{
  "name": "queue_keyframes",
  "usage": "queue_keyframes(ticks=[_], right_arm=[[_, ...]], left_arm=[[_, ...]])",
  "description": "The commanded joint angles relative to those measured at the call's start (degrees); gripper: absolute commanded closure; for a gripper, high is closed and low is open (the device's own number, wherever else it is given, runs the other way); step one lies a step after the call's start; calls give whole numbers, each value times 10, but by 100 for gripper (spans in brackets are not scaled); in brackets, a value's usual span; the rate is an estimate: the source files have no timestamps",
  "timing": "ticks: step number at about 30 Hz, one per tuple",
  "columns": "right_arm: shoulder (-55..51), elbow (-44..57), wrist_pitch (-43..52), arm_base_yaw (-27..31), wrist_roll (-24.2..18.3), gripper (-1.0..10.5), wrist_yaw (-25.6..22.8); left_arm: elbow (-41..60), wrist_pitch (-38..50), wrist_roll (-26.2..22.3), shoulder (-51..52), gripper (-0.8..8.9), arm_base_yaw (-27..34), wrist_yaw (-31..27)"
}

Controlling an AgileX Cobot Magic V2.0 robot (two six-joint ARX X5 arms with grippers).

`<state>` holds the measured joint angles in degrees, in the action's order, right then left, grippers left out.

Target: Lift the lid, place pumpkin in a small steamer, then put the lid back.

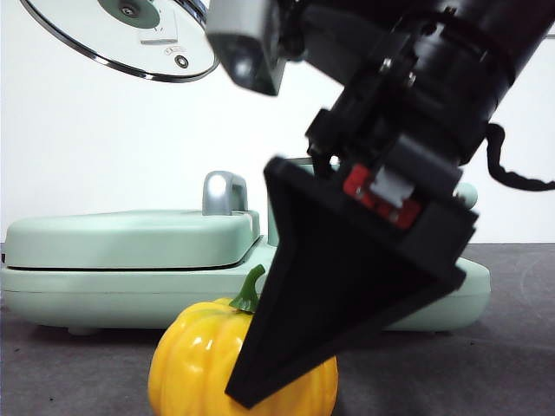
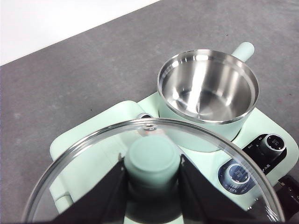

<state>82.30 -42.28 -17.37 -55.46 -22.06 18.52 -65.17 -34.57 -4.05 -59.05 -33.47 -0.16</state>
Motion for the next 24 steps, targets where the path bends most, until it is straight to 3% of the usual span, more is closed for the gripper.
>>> queue_keyframes(ticks=[1, 5, 16, 24], right_arm=[[12, -9, 9, -7, 8, 463, -4], [10, -9, 8, -7, 34, 578, -5], [-89, -12, -49, 1, 128, 583, 8], [-183, -79, -206, 46, 237, 583, -69]], left_arm=[[-17, 16, -9, 1, 804, -2, -2], [-17, 16, -8, 1, 804, -2, -2], [-17, 29, -8, 1, 804, -2, -2], [-17, 28, -8, 1, 804, -2, -2]])
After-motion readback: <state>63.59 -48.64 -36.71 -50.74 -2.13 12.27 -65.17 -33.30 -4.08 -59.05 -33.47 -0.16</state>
